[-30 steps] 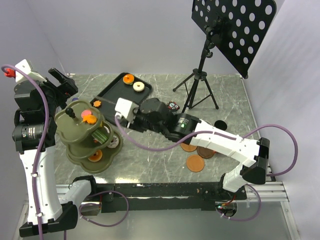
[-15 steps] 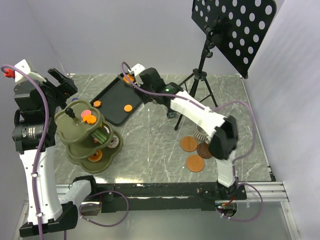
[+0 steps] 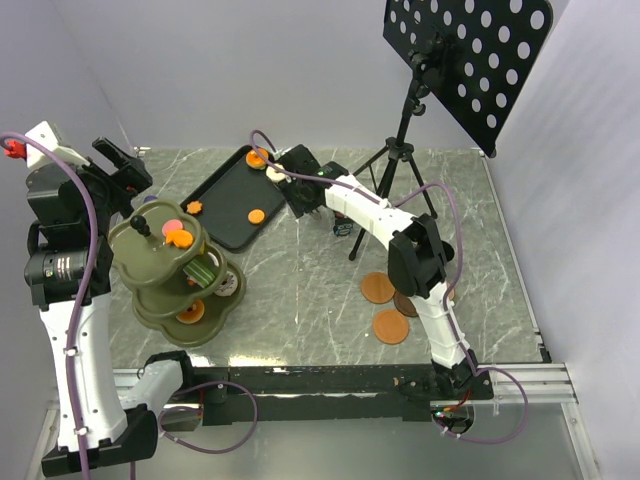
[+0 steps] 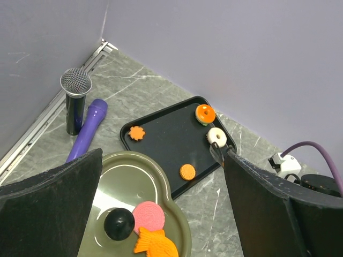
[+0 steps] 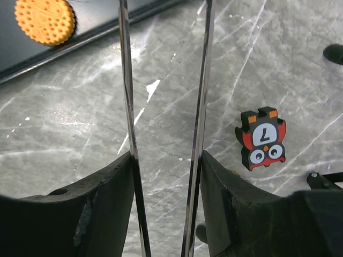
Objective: Serve the afternoon tea
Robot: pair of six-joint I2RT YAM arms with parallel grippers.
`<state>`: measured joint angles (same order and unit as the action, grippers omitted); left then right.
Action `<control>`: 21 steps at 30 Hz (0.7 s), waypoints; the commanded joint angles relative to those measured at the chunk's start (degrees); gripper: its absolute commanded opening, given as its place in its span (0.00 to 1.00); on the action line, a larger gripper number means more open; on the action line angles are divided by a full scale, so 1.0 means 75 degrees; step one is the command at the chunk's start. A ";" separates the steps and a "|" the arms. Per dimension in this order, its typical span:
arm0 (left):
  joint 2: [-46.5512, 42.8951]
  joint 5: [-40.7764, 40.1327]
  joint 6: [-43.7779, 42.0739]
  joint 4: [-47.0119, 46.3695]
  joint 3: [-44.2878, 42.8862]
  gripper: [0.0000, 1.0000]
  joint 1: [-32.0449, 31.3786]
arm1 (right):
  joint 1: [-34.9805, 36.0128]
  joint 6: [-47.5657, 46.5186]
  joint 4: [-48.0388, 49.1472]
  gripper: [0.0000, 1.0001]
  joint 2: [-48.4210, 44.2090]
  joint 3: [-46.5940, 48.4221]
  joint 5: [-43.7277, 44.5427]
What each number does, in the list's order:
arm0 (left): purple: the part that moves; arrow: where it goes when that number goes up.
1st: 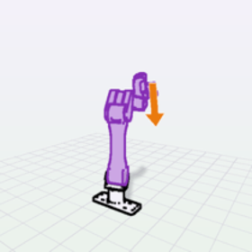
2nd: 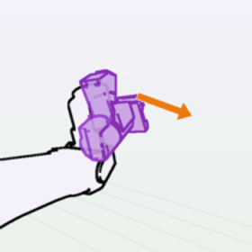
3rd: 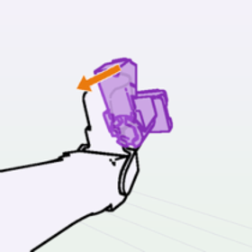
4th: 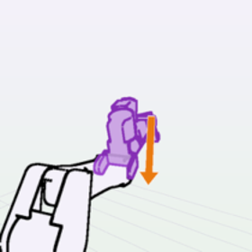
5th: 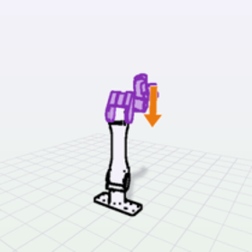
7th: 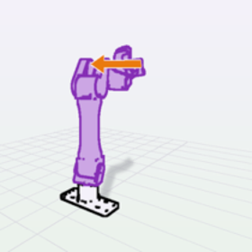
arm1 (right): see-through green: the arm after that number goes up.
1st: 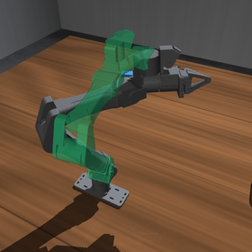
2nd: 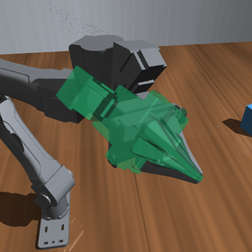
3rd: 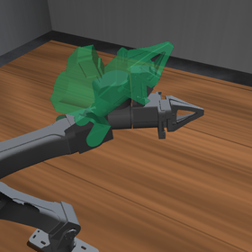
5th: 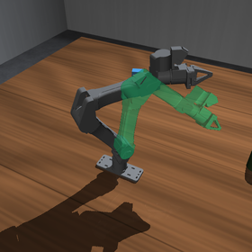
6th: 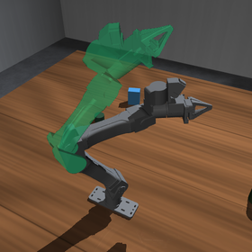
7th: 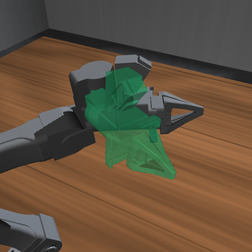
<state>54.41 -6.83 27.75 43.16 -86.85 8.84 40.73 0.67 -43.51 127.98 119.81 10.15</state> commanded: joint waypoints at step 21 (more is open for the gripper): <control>-0.0142 0.0114 -0.0020 -0.0293 0.0107 1.00 0.0110 | -0.0017 -0.1201 0.0128 0.60 0.1861 0.1967 0.1295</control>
<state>54.22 -6.26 27.90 42.72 -86.11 9.34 40.62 -5.02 -44.10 140.29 131.24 16.45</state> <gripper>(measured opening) 0.995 0.599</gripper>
